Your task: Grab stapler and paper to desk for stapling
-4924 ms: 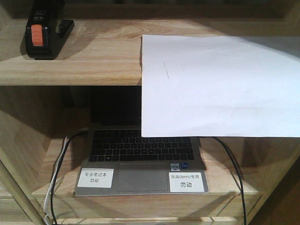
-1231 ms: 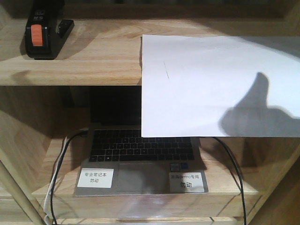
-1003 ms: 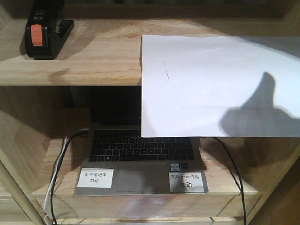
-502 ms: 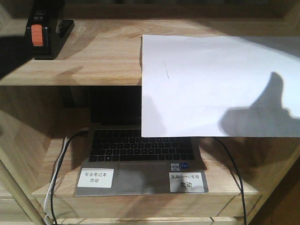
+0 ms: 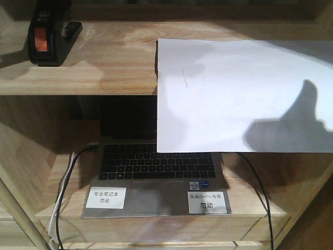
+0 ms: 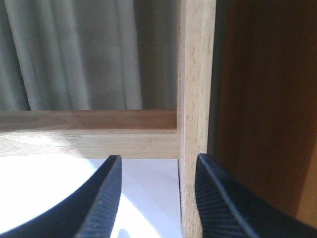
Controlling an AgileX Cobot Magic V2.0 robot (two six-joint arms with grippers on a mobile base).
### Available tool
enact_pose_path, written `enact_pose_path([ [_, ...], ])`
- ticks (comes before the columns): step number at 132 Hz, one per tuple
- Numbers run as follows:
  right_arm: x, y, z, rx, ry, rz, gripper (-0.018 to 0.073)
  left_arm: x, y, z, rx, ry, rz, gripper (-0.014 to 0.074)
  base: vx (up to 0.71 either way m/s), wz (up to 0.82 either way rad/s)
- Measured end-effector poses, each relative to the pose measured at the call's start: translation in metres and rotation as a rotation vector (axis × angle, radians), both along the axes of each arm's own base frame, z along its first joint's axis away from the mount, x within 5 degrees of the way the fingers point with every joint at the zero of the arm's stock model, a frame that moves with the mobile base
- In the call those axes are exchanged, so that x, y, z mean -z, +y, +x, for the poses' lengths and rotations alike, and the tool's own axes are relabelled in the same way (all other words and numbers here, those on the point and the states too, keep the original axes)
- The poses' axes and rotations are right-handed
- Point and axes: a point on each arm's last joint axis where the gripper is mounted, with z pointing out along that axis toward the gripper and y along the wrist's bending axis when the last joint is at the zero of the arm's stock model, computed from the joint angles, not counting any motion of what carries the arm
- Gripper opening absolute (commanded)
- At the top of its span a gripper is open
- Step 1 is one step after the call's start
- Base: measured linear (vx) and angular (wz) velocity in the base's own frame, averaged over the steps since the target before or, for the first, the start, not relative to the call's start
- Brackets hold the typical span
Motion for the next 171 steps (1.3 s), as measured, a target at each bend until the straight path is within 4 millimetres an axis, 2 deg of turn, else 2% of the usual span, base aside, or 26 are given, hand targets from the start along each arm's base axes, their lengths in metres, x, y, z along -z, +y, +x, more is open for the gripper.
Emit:
enact_pose_path([
  [33, 0.000, 0.000, 0.000, 0.000, 0.000, 0.000, 0.0325, -0.002, -0.024, 0.046, -0.087, 0.159, 0.060, 0.0680, 0.00, 0.00],
  [50, 0.000, 0.000, 0.000, 0.000, 0.000, 0.000, 0.0325, 0.000, -0.025, 0.065, -0.141, 0.206, 0.070, 0.0680, 0.00, 0.00],
  [63, 0.000, 0.000, 0.000, 0.000, 0.000, 0.000, 0.0325, 0.008, -0.022, 0.080, -0.187, 0.252, 0.086, 0.0680, 0.00, 0.00],
  [94, 0.000, 0.000, 0.000, 0.000, 0.000, 0.000, 0.0325, 0.022, -0.016, 0.098, -0.232, 0.316, 0.086, 0.0668, 0.00, 0.00],
  [114, 0.000, 0.000, 0.000, 0.000, 0.000, 0.000, 0.0325, 0.028, -0.018, 0.103, -0.226, 0.349, 0.082, 0.0624, 0.00, 0.00],
  [132, 0.000, 0.000, 0.000, 0.000, 0.000, 0.000, 0.0325, 0.033, -0.020, 0.105, -0.228, 0.375, 0.090, 0.0544, 0.00, 0.00],
  [149, 0.000, 0.000, 0.000, 0.000, 0.000, 0.000, 0.0325, 0.033, -0.020, 0.105, -0.228, 0.376, 0.091, 0.0413, 0.00, 0.00],
  [171, 0.000, 0.000, 0.000, 0.000, 0.000, 0.000, 0.0325, 0.033, -0.019, 0.105, -0.232, 0.377, 0.096, 0.0158, 0.00, 0.00],
])
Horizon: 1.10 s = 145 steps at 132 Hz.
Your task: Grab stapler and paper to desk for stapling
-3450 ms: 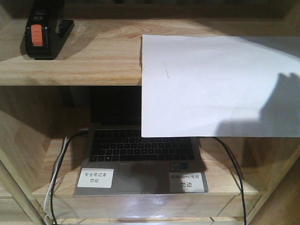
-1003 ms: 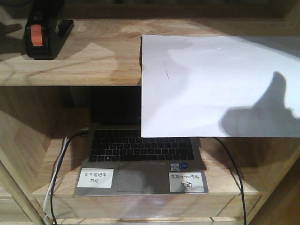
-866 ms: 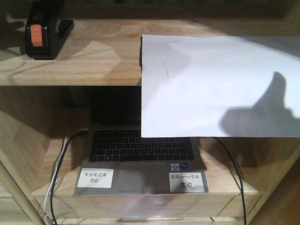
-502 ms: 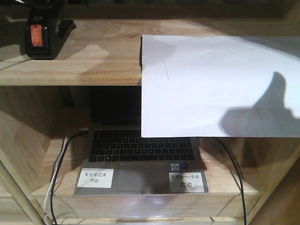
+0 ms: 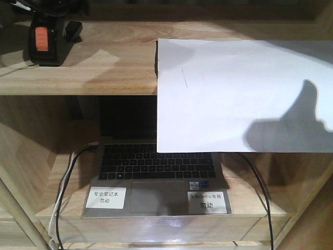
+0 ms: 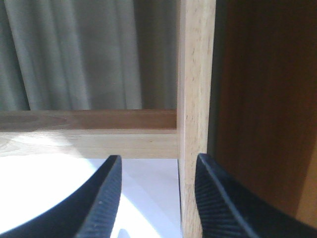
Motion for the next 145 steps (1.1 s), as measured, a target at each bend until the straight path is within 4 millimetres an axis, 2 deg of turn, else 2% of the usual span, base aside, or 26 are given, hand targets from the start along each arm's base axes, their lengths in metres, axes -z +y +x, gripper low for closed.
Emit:
enact_pose_path([
  [6, 0.000, 0.000, 0.000, 0.000, 0.000, 0.000, 0.0325, 0.000, 0.000, 0.000, -0.003, 0.000, 0.002, 0.0080, 0.00, 0.00],
  [8, 0.000, 0.000, 0.000, 0.000, 0.000, 0.000, 0.0325, 0.000, 0.000, 0.000, -0.002, -0.002, 0.003, 0.0013, 0.00, 0.00],
  [10, 0.000, 0.000, 0.000, 0.000, 0.000, 0.000, 0.0325, 0.000, 0.000, 0.000, -0.002, -0.001, 0.004, -0.0012, 0.00, 0.00],
  [43, 0.000, 0.000, 0.000, 0.000, 0.000, 0.000, 0.0325, -0.002, 0.001, -0.002, -0.003, -0.003, 0.002, -0.0008, 0.00, 0.00],
  [69, 0.000, 0.000, 0.000, 0.000, 0.000, 0.000, 0.0325, -0.013, 0.008, -0.019, 0.035, -0.023, 0.017, -0.0008, 0.00, 0.00],
  [93, 0.000, 0.000, 0.000, 0.000, 0.000, 0.000, 0.0325, -0.025, 0.017, -0.054, 0.109, -0.145, -0.043, -0.0008, 0.00, 0.00],
  [107, 0.000, 0.000, 0.000, 0.000, 0.000, 0.000, 0.0325, -0.031, 0.027, -0.084, 0.189, -0.259, -0.090, -0.0008, 0.00, 0.00],
  [125, 0.000, 0.000, 0.000, 0.000, 0.000, 0.000, 0.0325, -0.021, 0.038, -0.123, 0.304, -0.342, -0.112, -0.0008, 0.00, 0.00],
  [145, 0.000, 0.000, 0.000, 0.000, 0.000, 0.000, 0.0325, 0.003, 0.053, -0.163, 0.390, -0.379, -0.111, -0.0008, 0.00, 0.00],
])
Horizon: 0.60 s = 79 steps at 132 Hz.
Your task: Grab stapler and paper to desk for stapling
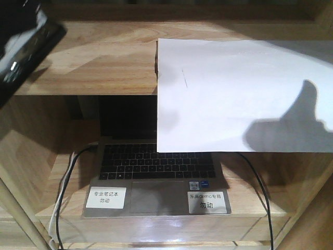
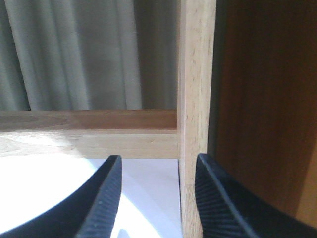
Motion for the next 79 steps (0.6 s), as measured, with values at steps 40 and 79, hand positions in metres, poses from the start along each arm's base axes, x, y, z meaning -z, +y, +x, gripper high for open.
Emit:
enact_pose_path([
  [40, 0.000, 0.000, 0.000, 0.000, 0.000, 0.000, 0.0325, 0.040, 0.038, -0.071, 0.037, -0.098, 0.040, -0.0008, 0.00, 0.00],
  [79, 0.000, 0.000, 0.000, 0.000, 0.000, 0.000, 0.0325, 0.075, 0.070, -0.130, 0.036, -0.215, -0.004, -0.0008, 0.00, 0.00],
])
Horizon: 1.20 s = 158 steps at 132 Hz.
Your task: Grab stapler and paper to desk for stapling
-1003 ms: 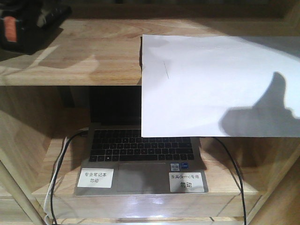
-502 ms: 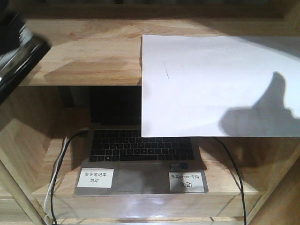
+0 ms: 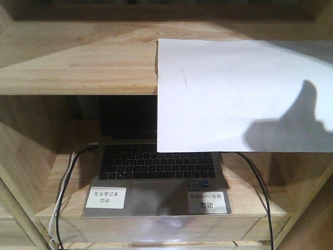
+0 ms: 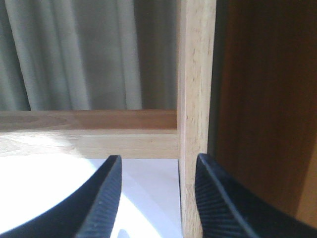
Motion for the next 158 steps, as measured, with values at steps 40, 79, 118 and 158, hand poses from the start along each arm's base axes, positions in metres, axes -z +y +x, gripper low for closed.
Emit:
enact_pose_path([
  [40, 0.000, 0.000, 0.000, 0.000, 0.000, 0.000, 0.0325, 0.024, 0.018, -0.033, 0.003, -0.031, -0.012, -0.0007, 0.00, 0.00],
  [79, 0.000, 0.000, 0.000, 0.000, 0.000, 0.000, 0.0325, 0.026, 0.021, -0.038, 0.003, -0.035, -0.013, -0.0006, 0.00, 0.00],
  [118, 0.000, 0.000, 0.000, 0.000, 0.000, 0.000, 0.0325, 0.026, 0.021, -0.038, 0.003, -0.035, -0.013, -0.0006, 0.00, 0.00],
  [158, 0.000, 0.000, 0.000, 0.000, 0.000, 0.000, 0.0325, 0.026, 0.021, -0.038, 0.003, -0.035, -0.013, -0.0006, 0.00, 0.00],
])
